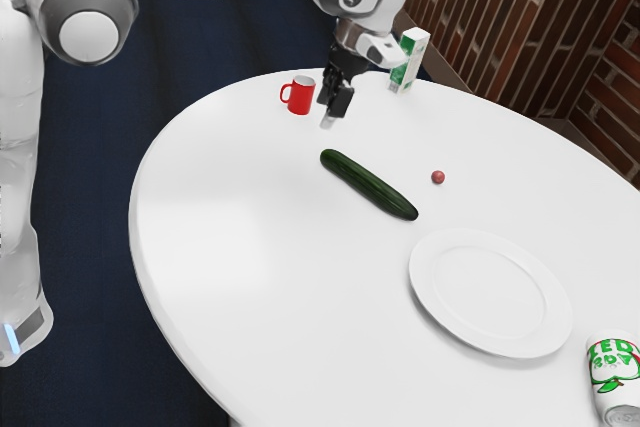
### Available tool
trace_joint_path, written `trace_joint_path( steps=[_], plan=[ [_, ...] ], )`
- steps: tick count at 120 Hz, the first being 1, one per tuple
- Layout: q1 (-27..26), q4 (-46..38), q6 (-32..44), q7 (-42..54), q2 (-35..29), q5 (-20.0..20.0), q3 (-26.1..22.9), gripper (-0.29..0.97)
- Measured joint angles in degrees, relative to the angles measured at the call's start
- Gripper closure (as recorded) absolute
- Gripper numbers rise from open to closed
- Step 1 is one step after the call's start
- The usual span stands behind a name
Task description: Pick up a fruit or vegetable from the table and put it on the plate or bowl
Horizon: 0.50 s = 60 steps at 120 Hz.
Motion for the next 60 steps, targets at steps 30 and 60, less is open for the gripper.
trace_joint_path(
  steps=[30,60],
  plan=[
    [0.7,0.1,5.8,3.4,1.7,-2.6,-0.7,0.0],
    [0.6,-0.3,9.8,10.2,2.0,-0.8,-1.0,0.0]
  ],
)
